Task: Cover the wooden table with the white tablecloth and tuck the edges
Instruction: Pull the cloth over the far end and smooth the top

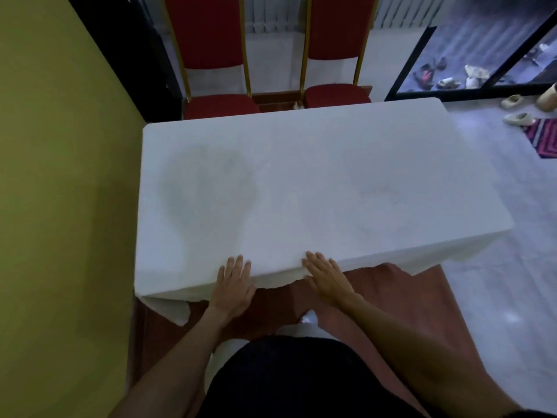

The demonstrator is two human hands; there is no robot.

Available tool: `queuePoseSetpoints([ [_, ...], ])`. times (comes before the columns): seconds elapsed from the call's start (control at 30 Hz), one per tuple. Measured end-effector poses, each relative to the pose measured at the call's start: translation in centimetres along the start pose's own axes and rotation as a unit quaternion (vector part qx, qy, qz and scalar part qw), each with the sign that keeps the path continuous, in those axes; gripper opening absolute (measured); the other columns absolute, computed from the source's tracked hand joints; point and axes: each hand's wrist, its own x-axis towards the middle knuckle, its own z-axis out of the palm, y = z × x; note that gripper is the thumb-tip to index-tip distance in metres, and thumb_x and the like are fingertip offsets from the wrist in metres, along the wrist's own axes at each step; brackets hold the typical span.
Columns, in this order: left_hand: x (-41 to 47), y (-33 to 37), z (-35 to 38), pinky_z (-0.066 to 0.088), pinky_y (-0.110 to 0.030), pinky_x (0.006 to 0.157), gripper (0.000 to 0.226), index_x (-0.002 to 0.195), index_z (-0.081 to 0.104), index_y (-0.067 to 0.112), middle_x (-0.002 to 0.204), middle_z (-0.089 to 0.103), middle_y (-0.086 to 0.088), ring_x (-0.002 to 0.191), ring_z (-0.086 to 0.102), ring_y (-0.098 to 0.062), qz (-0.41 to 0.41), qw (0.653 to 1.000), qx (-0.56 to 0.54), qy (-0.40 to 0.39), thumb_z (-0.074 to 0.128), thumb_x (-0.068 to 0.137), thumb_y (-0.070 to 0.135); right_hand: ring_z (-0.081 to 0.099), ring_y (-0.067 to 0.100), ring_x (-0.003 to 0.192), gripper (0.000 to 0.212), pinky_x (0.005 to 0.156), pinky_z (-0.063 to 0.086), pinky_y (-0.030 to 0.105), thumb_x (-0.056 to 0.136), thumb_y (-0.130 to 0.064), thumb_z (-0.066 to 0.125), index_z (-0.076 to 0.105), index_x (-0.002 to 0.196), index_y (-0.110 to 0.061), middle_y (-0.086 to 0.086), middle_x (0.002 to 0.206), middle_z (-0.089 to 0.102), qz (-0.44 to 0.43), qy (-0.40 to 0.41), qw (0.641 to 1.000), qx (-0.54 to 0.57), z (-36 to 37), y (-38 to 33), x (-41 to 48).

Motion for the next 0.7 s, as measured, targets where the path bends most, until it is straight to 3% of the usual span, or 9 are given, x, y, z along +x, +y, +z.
queuePoseSetpoints([
  [0.1, 2.5, 6.5, -0.8, 0.012, -0.051, 0.124, 0.086, 0.16, 0.017, 0.012, 0.168, 0.009, -0.015, 0.155, 0.009, -0.036, 0.012, 1.0, -0.026, 0.003, 0.001, 0.089, 0.057, 0.014, 0.03, 0.157, 0.055, 0.124, 0.017, 0.055, 0.109, -0.039, 0.038, 0.023, 0.161, -0.029, 0.002, 0.171, 0.011, 0.014, 0.018, 0.999, -0.043, -1.1, 10.8, -1.4],
  [0.27, 4.6, 13.3, -0.6, 0.021, -0.054, 0.121, 0.084, 0.158, 0.025, 0.009, 0.165, 0.018, -0.018, 0.152, 0.019, -0.039, 0.031, 0.999, -0.029, 0.014, 0.007, 0.09, 0.055, 0.032, 0.042, 0.144, 0.061, 0.115, 0.034, 0.055, 0.104, -0.046, 0.044, 0.03, 0.154, -0.012, 0.022, 0.161, 0.024, 0.194, 0.043, 0.98, -0.032, -2.9, 17.2, -1.3],
  [0.47, 7.7, 17.7, -0.6, 0.021, -0.055, 0.121, 0.067, 0.157, 0.026, 0.012, 0.166, 0.019, -0.016, 0.152, 0.02, -0.038, 0.064, 0.998, 0.014, -0.01, 0.031, 0.101, 0.047, 0.007, 0.041, 0.156, 0.062, 0.125, 0.015, 0.056, 0.106, -0.027, 0.043, 0.016, 0.161, -0.018, 0.018, 0.17, 0.004, 0.027, 0.026, 0.999, 0.008, -2.1, 10.6, -0.2],
  [0.6, 10.1, 20.8, -1.0, 0.024, -0.054, 0.12, 0.077, 0.156, 0.032, 0.011, 0.164, 0.024, -0.016, 0.15, 0.024, -0.039, 0.098, 0.994, 0.042, -0.014, 0.015, 0.093, 0.053, 0.001, 0.032, 0.158, 0.063, 0.126, 0.01, 0.056, 0.106, -0.026, 0.042, 0.015, 0.162, -0.023, 0.011, 0.171, -0.001, 0.059, 0.039, 0.996, 0.045, -1.8, 12.2, -2.0],
  [0.7, 12.3, 23.6, -1.1, 0.028, -0.057, 0.118, 0.076, 0.152, 0.039, 0.007, 0.161, 0.03, -0.02, 0.147, 0.03, -0.042, 0.139, 0.989, 0.057, -0.012, 0.017, 0.094, 0.051, 0.003, 0.029, 0.158, 0.065, 0.124, 0.013, 0.055, 0.105, -0.027, 0.044, 0.014, 0.163, -0.028, 0.006, 0.172, -0.001, 0.106, 0.047, 0.992, 0.052, -2.3, 17.9, -3.7],
])
